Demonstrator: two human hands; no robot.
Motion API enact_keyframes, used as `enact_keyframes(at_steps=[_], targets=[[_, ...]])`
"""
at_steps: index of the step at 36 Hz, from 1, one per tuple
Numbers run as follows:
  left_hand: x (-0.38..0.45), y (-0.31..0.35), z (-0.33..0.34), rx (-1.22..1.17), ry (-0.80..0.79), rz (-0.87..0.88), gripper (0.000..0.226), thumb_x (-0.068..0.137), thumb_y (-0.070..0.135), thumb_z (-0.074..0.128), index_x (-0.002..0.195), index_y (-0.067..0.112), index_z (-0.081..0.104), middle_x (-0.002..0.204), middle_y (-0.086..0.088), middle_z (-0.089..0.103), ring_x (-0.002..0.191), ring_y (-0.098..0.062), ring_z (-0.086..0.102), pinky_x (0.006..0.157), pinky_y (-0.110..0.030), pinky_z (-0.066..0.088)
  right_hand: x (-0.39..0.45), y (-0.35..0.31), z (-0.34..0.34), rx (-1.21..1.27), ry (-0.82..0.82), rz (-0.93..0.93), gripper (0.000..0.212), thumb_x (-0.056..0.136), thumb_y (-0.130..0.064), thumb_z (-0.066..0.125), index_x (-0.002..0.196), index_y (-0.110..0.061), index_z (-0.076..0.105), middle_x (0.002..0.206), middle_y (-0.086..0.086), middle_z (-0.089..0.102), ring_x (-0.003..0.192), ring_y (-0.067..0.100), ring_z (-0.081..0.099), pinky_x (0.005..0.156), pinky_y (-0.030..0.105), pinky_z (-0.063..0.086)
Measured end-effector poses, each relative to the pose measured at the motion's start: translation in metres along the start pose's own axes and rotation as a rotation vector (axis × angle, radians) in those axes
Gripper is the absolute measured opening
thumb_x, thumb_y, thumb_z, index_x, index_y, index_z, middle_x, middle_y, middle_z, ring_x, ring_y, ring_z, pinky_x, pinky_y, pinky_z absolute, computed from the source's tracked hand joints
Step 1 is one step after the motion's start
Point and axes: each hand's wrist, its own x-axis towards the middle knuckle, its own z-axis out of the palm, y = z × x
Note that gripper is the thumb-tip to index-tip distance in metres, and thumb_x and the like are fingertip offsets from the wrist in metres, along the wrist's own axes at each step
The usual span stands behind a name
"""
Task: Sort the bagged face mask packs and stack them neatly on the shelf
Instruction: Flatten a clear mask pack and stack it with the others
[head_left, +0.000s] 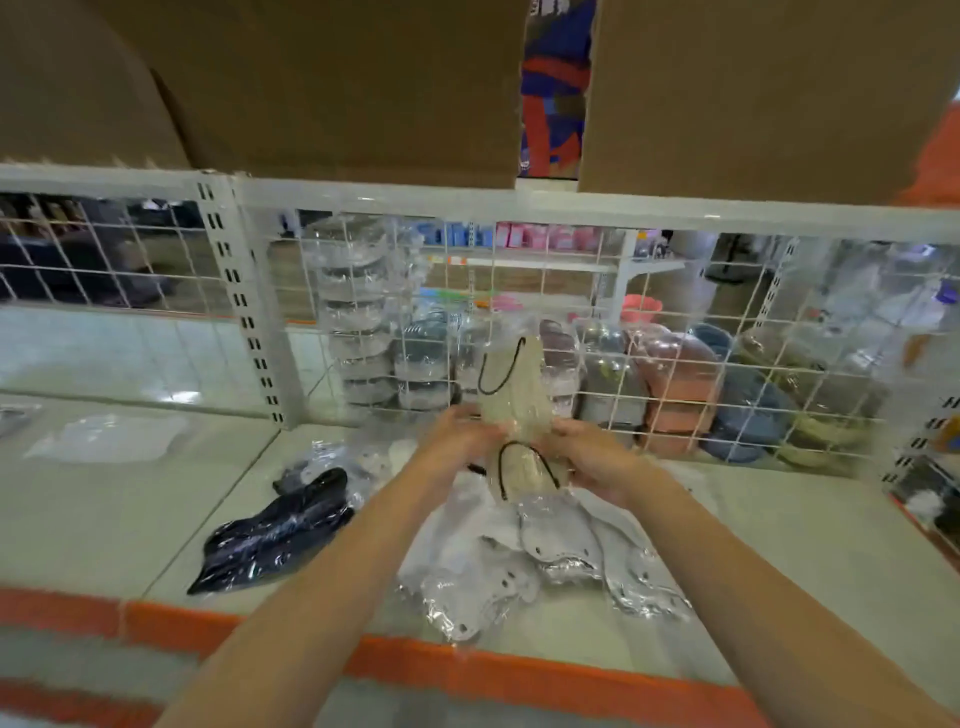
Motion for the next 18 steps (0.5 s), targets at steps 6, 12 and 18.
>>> enact_keyframes(at_steps=[6, 12, 18], targets=[[0.003, -0.008, -0.016, 0.006, 0.135, -0.077, 0.011, 0.086, 0.004, 0.062, 0.095, 0.010, 0.063, 0.087, -0.006, 0.065, 0.075, -0.017, 0.058, 0.066, -0.027, 0.045, -0.001, 0.023, -0.016, -0.409, 0.087, -0.053, 0.033, 0.096, -0.023, 0.051, 0.098, 0.008, 0.061, 0.083, 0.012, 0.056, 0.075, 0.020, 0.053, 0.070, 0.029, 0.039], [-0.002, -0.006, -0.031, -0.077, 0.266, -0.114, 0.019, 0.091, 0.012, 0.053, 0.073, 0.014, 0.054, 0.058, 0.000, 0.057, 0.042, -0.007, 0.052, 0.041, -0.015, 0.039, -0.004, 0.064, -0.012, -0.946, -0.075, 0.160, 0.098, 0.074, -0.077, 0.047, 0.145, -0.013, 0.027, 0.142, 0.008, 0.044, 0.129, 0.028, 0.044, 0.102, 0.033, 0.037], [-0.007, -0.004, -0.042, -0.082, 0.305, -0.201, 0.014, 0.091, 0.016, 0.049, 0.083, 0.011, 0.059, 0.071, -0.006, 0.061, 0.071, -0.023, 0.057, 0.063, -0.030, 0.046, 0.004, 0.074, -0.003, -0.988, 0.027, 0.182, 0.097, 0.076, -0.077, 0.044, 0.148, -0.018, 0.017, 0.143, 0.012, 0.038, 0.129, 0.031, 0.041, 0.105, 0.043, 0.037]])
